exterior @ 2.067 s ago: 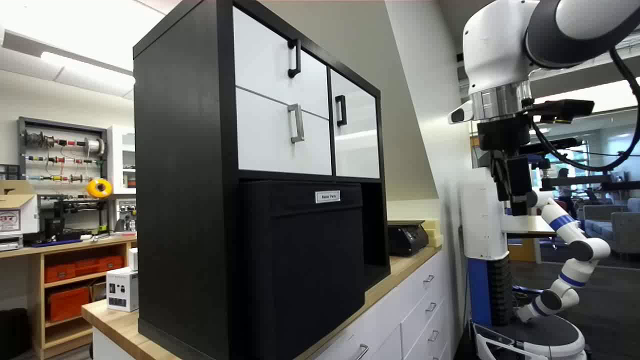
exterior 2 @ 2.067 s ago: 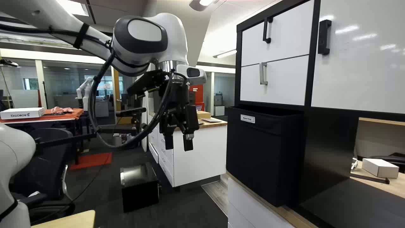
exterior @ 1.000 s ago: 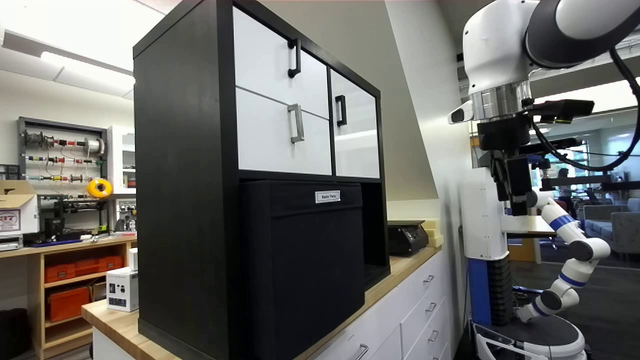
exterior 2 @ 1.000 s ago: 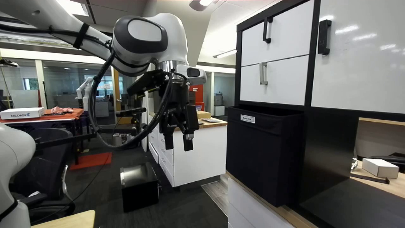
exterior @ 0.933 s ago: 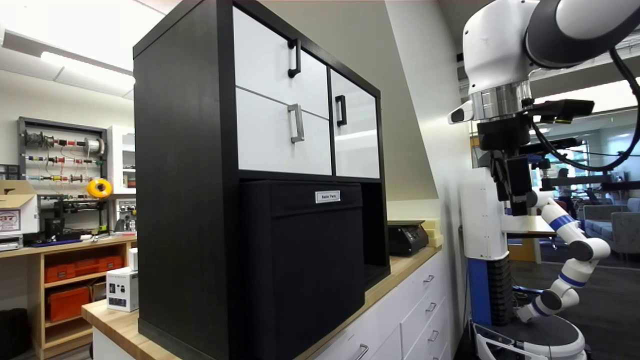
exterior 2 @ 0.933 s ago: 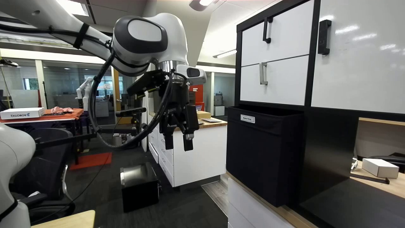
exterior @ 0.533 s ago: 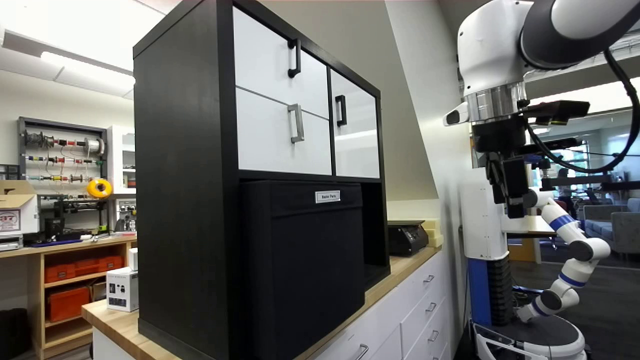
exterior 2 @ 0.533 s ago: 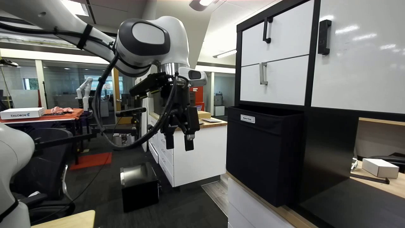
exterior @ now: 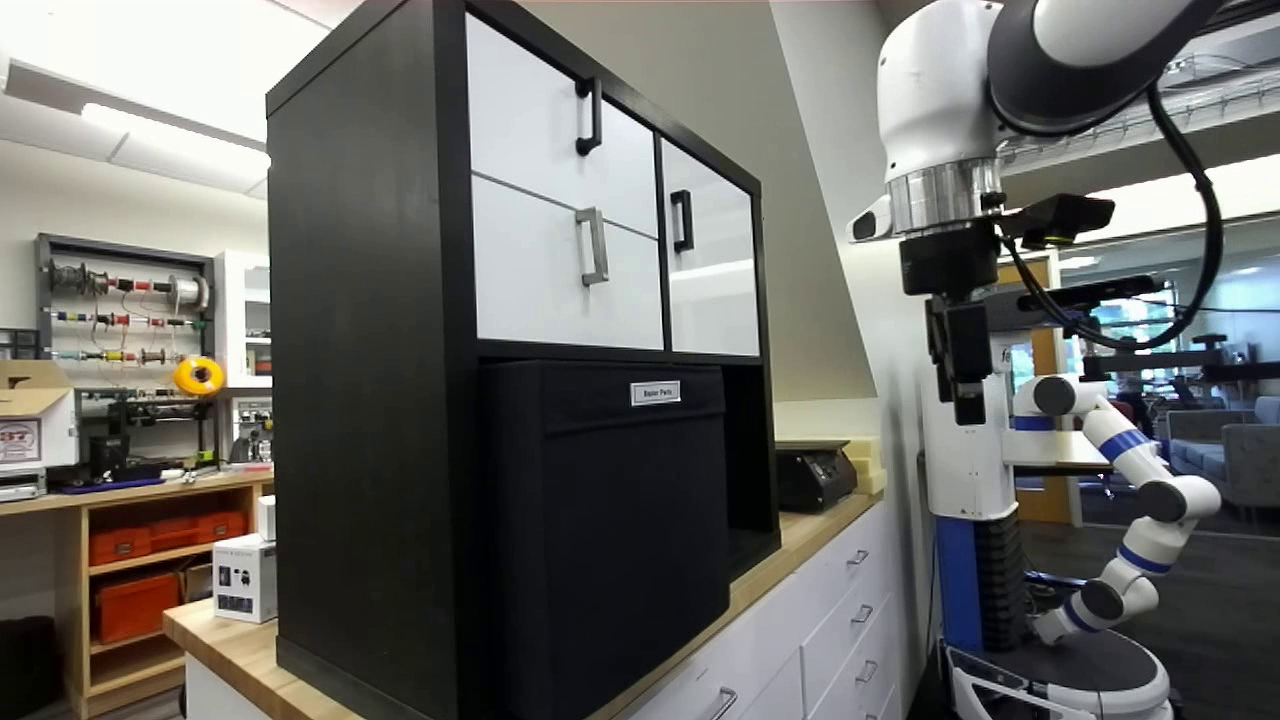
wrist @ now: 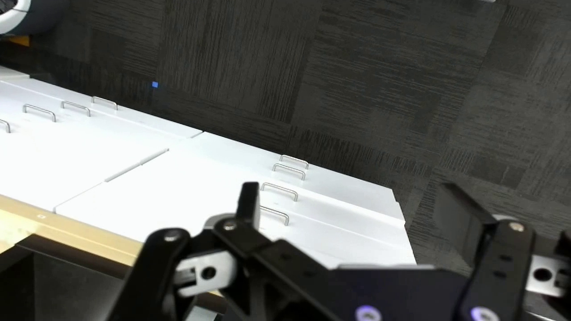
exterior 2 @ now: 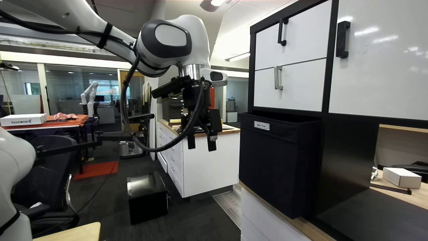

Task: Pull the box out of the bottom of the cabinet

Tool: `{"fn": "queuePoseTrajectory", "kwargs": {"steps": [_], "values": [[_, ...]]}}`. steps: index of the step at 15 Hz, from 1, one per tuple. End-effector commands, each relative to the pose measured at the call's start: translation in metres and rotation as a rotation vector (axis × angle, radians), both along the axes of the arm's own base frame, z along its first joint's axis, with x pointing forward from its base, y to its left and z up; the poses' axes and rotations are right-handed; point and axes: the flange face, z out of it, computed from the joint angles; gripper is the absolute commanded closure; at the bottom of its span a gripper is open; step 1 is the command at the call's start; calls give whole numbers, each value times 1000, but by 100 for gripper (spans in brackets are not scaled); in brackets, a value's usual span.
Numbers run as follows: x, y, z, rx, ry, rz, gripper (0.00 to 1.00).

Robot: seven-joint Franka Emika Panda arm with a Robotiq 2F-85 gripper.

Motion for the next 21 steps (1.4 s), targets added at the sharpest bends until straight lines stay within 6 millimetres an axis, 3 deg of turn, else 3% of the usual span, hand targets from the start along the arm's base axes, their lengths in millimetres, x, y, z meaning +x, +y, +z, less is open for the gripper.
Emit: {"fn": "queuePoseTrajectory", "kwargs": {"steps": [1, 12, 21], "values": [[27, 3, 9, 34, -47, -1, 0], [108, 26, 28, 21, -137, 127, 0], [143, 31, 45, -27, -159, 434, 0]]}}
